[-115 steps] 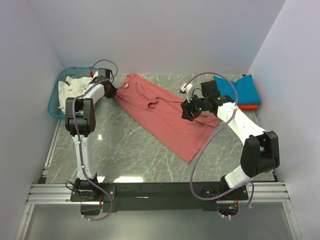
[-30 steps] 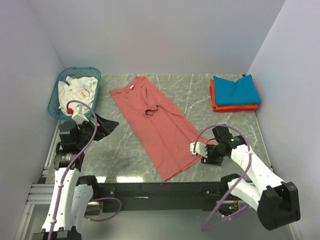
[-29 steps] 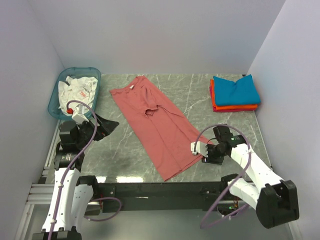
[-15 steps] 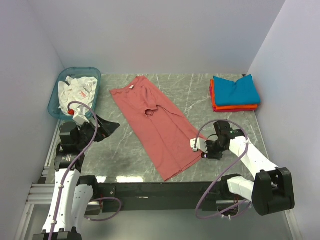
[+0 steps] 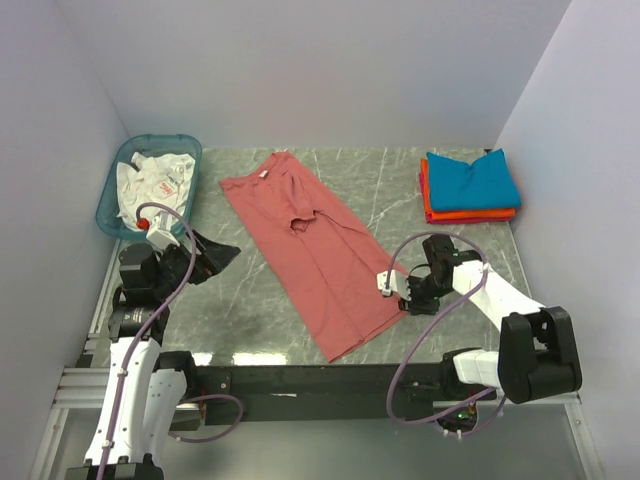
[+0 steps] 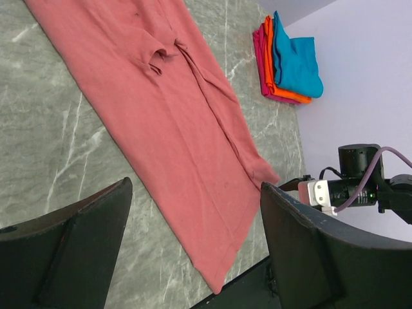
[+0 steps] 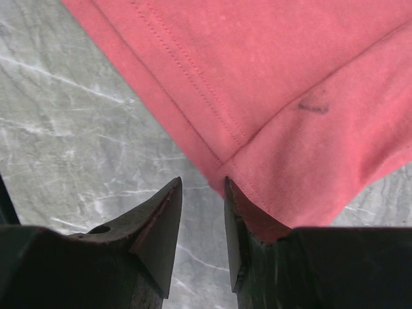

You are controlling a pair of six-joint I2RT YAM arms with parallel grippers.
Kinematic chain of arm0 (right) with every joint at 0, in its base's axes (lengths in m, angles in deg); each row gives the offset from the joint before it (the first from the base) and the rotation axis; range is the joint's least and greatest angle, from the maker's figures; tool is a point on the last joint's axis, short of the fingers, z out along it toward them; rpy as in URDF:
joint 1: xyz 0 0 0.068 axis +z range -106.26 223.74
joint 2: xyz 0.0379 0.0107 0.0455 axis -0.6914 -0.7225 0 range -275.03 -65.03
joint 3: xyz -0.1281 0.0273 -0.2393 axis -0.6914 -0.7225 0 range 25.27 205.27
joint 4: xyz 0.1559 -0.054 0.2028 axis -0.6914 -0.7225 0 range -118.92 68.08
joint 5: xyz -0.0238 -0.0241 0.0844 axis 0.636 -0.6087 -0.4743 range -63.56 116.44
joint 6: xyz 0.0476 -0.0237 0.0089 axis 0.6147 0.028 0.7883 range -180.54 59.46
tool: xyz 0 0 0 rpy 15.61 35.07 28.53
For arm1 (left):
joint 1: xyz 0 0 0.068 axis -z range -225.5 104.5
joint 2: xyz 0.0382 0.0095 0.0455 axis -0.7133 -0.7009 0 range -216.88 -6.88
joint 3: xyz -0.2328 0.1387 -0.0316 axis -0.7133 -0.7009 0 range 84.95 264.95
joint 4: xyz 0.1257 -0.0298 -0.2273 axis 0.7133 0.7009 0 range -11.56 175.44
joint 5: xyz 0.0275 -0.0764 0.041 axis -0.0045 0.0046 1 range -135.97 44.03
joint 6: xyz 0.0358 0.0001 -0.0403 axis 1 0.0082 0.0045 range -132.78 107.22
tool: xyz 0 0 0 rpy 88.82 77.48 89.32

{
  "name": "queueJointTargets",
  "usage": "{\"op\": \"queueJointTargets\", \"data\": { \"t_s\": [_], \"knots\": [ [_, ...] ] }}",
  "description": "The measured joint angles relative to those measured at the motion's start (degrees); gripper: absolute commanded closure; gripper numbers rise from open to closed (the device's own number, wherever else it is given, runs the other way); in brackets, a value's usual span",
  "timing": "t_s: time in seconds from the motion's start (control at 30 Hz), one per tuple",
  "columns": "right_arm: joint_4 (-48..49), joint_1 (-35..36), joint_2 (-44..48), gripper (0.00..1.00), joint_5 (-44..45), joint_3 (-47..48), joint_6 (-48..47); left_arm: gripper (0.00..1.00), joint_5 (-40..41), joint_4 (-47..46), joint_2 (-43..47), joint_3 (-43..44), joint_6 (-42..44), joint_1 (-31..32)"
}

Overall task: Fold and stack the t-shirts
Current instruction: Fold the tshirt

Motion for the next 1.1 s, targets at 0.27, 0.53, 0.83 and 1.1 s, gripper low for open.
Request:
{"op": "queueJointTargets", "data": {
  "t_s": [0.27,0.53,0.83,1.1],
  "knots": [
    [2.3,0.0,-0.8,0.66,0.0,0.0,1.1,0.14,-0.3,0.0,0.0,0.0,0.0,0.0],
    [4.7,0.0,-1.9,0.82,0.5,0.0,2.6,0.14,-0.4,0.0,0.0,0.0,0.0,0.0],
    [3.8,0.0,-0.1,1.00,-0.3,0.0,3.6,0.14,-0.4,0.0,0.0,0.0,0.0,0.0],
    [0.4,0.0,4.4,1.00,-3.2,0.5,3.8,0.14,-1.3,-0.2,0.0,0.0,0.0,0.0]
  ]
}}
